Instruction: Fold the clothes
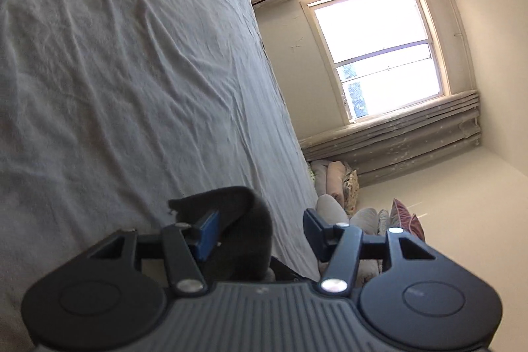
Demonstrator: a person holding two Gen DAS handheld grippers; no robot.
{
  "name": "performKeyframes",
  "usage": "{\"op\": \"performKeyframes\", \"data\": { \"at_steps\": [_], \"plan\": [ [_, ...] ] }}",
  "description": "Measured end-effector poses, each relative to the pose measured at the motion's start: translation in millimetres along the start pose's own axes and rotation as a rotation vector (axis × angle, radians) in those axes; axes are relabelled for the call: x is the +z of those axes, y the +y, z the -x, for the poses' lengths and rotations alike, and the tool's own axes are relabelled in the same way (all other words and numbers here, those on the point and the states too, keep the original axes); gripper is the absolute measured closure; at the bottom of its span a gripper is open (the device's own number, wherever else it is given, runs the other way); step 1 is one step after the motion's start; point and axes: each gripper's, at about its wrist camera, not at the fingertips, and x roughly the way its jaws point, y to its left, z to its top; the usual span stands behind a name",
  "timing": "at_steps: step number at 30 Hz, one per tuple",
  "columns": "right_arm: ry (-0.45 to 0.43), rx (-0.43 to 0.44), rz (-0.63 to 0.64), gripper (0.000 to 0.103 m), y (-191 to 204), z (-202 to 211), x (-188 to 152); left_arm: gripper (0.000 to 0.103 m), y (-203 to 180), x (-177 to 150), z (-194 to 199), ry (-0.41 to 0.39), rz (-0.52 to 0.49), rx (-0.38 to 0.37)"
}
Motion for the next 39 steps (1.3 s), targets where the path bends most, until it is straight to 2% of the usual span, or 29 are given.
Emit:
{"op": "performKeyframes", "data": {
  "at_steps": [2,4,5,6,10,14,21,22,23,24,26,31,34,35,37,39],
  "plan": [
    [-0.02,0.003,-0.022,0.087,-6,6,-4,0.047,1,2,-3,0.011,-0.01,0.029],
    [-0.053,0.008,-0.039,0.078,-7,15,-5,0.046,1,6,-7,0.016,-0.013,0.044],
    [-0.066,0.012,-0.044,0.07,-7,19,-7,0.046,6,6,-6,0.021,-0.01,0.045],
    [-0.076,0.021,-0.047,0.069,-6,23,-7,0.045,9,6,-6,0.026,-0.005,0.044],
    [-0.039,0.053,-0.016,0.068,7,21,-13,0.043,16,3,-18,0.05,0.014,0.045],
    [0.002,-0.025,0.059,0.068,18,14,-27,0.043,25,-5,-22,0.039,0.0,0.074],
    [-0.013,-0.058,0.089,0.068,22,36,-43,0.044,29,-4,-24,-0.015,-0.001,0.071],
    [-0.017,-0.062,0.088,0.068,22,40,-44,0.048,30,-3,-24,-0.031,-0.01,0.086],
    [-0.02,-0.066,0.087,0.068,22,44,-45,0.079,30,-2,-24,-0.047,-0.024,0.105],
    [-0.029,-0.076,0.085,0.068,21,49,-47,0.098,30,-1,-24,-0.057,-0.051,0.141],
    [-0.049,-0.103,0.08,0.068,19,58,-49,0.098,28,-2,-20,-0.097,-0.103,0.193],
    [-0.093,-0.206,0.1,0.068,12,71,-52,0.098,0,-5,18,-0.319,-0.282,0.22],
    [-0.087,-0.27,0.121,0.068,3,64,-51,0.097,-13,-11,40,-0.409,-0.386,0.31],
    [-0.083,-0.288,0.131,0.068,0,60,-50,0.097,-15,-14,46,-0.414,-0.393,0.369],
    [-0.065,-0.324,0.166,0.068,-5,49,-49,0.097,-16,-21,52,-0.385,-0.369,0.498],
    [-0.033,-0.353,0.21,0.068,-9,36,-47,0.096,-9,-30,54,-0.331,-0.373,0.664]
  ]
}}
